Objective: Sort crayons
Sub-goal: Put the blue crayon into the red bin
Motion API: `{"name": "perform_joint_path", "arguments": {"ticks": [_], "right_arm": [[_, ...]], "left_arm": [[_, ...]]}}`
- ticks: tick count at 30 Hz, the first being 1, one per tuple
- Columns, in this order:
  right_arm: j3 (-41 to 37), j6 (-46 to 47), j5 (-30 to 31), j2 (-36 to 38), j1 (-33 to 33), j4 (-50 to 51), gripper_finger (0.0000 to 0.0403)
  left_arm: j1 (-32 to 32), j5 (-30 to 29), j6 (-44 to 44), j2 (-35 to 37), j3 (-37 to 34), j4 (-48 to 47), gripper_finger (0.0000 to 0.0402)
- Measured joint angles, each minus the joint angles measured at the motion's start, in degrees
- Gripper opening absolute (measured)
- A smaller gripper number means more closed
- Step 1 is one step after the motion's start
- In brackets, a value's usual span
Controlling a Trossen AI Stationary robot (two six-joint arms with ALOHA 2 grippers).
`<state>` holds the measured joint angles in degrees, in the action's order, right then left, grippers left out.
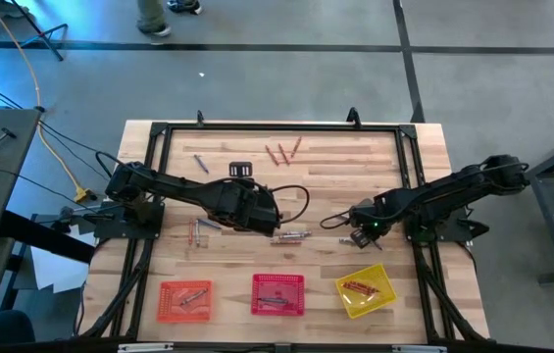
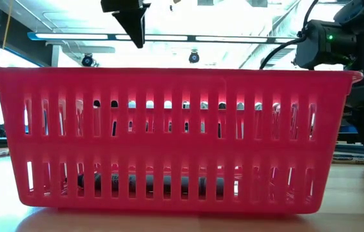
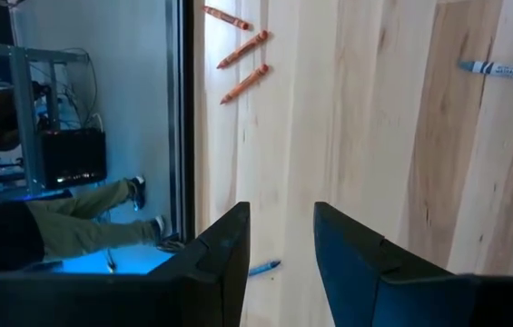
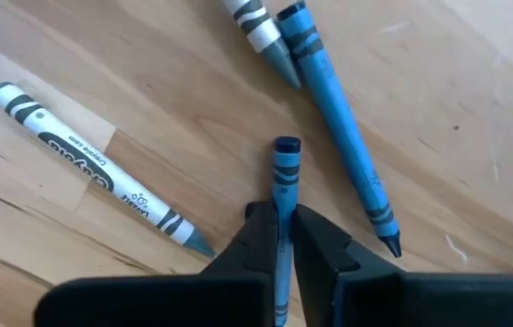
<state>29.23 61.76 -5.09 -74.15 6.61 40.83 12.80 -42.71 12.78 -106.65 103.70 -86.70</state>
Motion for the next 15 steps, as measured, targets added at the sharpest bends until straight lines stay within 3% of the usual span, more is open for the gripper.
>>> {"name": "perform_joint_path", "arguments": {"ticks": [15], "right_arm": [[-0.17, -2.71, -1.03, 2.38, -0.02, -0.47, 0.0003]], "left_arm": [[0.56, 0.58, 8.64, 0.77, -0.04, -3.27, 0.0108]]}}
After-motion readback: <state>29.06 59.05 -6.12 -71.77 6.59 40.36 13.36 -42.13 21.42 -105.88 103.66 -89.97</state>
